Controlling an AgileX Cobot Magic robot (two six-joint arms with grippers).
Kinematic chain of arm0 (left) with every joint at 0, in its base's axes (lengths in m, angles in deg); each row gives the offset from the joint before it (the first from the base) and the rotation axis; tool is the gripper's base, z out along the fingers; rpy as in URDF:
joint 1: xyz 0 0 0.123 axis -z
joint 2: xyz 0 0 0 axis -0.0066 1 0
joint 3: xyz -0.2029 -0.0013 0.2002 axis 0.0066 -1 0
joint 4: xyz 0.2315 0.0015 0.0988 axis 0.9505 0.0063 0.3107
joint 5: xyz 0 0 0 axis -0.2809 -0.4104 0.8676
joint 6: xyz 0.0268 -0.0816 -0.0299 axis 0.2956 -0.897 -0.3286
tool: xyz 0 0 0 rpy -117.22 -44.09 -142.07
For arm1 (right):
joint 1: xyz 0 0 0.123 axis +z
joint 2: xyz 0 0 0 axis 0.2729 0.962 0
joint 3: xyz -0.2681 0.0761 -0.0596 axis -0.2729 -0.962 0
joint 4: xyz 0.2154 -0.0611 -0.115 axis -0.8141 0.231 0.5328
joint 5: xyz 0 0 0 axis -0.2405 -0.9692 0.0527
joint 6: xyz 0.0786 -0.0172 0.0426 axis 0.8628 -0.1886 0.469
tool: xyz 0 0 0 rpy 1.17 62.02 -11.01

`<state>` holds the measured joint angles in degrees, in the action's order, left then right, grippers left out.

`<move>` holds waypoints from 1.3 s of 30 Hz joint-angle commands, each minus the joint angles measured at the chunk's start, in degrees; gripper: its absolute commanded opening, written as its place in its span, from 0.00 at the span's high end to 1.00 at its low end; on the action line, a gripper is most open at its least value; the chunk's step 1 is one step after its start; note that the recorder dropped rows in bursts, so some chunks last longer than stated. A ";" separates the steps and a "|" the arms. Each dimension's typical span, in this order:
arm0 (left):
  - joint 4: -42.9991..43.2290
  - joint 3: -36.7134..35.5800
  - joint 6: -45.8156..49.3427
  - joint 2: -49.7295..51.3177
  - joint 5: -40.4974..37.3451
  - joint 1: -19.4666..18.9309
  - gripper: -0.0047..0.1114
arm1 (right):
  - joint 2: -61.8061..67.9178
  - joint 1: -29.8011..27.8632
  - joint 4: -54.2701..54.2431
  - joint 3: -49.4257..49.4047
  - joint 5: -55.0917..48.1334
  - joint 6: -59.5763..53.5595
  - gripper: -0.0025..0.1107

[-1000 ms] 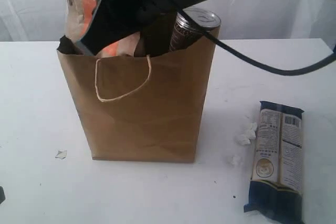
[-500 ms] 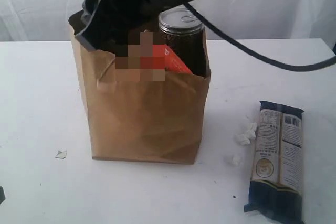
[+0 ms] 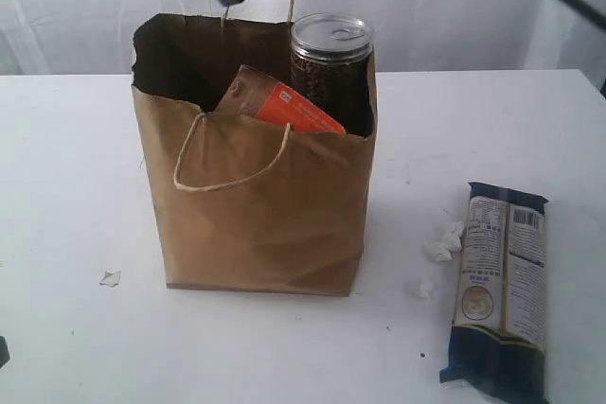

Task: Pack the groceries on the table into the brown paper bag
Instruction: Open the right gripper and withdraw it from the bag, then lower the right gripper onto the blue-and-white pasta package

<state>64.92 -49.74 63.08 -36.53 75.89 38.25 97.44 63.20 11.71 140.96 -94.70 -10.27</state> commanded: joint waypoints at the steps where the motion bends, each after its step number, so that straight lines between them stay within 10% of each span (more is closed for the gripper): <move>1: -0.57 -0.19 0.10 -0.30 -0.19 0.02 0.96 | -6.99 -0.92 8.36 -0.06 -6.13 9.28 0.54; 19: -0.57 -0.19 0.10 -0.30 -0.19 0.02 0.96 | -30.48 -1.26 28.12 -9.14 -35.52 34.23 0.54; 32: -0.57 -0.19 0.10 -0.30 -0.19 0.02 0.96 | -32.17 -1.82 26.75 -34.26 -35.52 64.75 0.54; 39: -0.57 -0.19 0.10 -0.30 -0.19 0.02 0.96 | -26.06 -7.81 21.80 -47.52 -18.68 73.96 0.41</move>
<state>64.92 -49.74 63.08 -36.53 75.89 38.25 68.39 58.02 35.27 96.49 -120.87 61.58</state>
